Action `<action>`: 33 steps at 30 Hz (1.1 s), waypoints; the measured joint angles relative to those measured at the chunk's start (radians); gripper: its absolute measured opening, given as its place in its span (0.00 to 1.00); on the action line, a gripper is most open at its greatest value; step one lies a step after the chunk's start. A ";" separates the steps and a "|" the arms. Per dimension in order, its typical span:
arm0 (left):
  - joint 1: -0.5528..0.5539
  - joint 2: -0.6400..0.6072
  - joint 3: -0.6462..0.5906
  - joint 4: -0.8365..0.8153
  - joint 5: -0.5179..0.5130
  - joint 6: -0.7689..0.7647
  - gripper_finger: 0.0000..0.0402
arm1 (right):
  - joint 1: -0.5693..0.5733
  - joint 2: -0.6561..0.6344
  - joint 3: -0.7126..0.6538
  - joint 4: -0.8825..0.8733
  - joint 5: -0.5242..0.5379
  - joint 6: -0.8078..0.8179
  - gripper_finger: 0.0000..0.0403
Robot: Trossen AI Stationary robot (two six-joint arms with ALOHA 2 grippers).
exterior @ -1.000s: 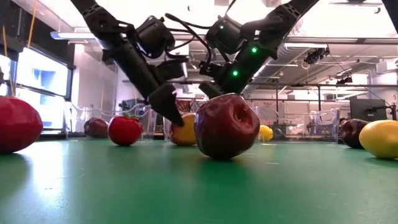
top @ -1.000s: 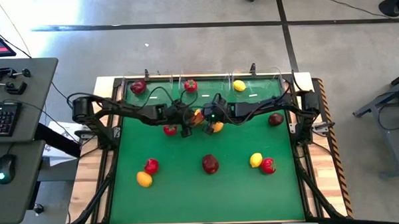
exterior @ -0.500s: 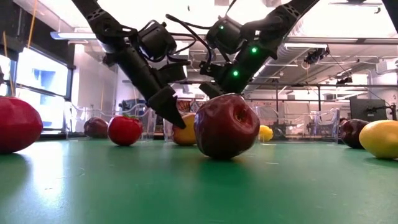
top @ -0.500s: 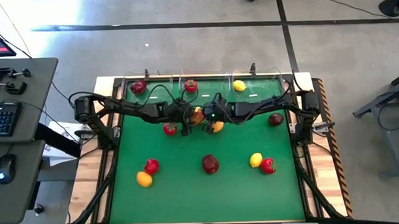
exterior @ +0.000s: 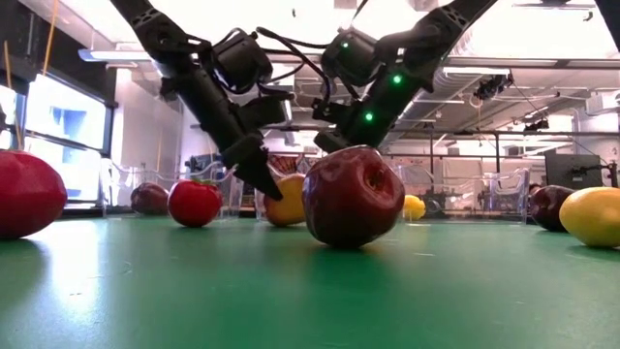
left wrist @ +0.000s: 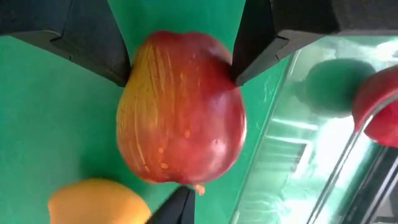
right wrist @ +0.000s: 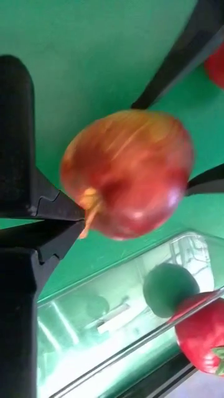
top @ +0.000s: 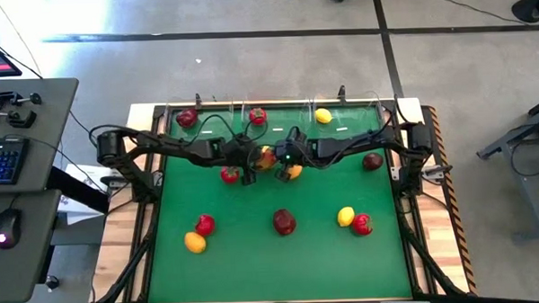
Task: Sort produce into baskets
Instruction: Put the top left apple into the left transparent bin
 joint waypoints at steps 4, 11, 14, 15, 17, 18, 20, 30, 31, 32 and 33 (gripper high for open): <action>0.000 -0.051 -0.002 -0.043 -0.006 0.001 0.63 | 0.016 -0.023 0.000 -0.029 0.060 -0.010 0.00; 0.000 -0.147 -0.001 -0.085 -0.036 0.000 0.63 | 0.049 -0.103 0.000 -0.080 0.156 -0.014 0.00; 0.000 -0.176 -0.001 -0.100 -0.039 -0.002 0.63 | 0.060 -0.122 0.000 -0.096 0.177 -0.009 0.00; 0.000 -0.181 -0.001 -0.107 -0.039 -0.002 0.63 | 0.064 -0.125 0.000 -0.101 0.182 -0.009 0.00; 0.000 -0.182 0.000 -0.129 -0.036 -0.005 0.63 | 0.067 -0.125 0.000 -0.101 0.182 -0.007 0.00; 0.000 -0.181 0.000 -0.153 -0.025 -0.012 0.63 | 0.069 -0.125 0.000 -0.102 0.180 -0.007 0.00; 0.000 -0.172 0.000 -0.188 -0.018 -0.024 0.63 | 0.070 -0.125 0.000 -0.104 0.175 -0.006 0.00; -0.009 -0.174 0.001 -0.211 -0.088 -0.010 0.63 | 0.072 -0.125 0.000 -0.105 0.169 -0.004 0.00; -0.009 -0.174 0.007 -0.226 -0.089 -0.010 0.62 | 0.072 -0.125 0.000 -0.105 0.169 -0.004 0.00; -0.009 -0.174 0.016 -0.243 -0.090 -0.012 0.61 | 0.072 -0.125 0.000 -0.105 0.167 -0.004 0.00; -0.010 -0.174 0.027 -0.258 -0.091 -0.019 0.60 | 0.072 -0.125 0.000 -0.105 0.166 -0.004 0.00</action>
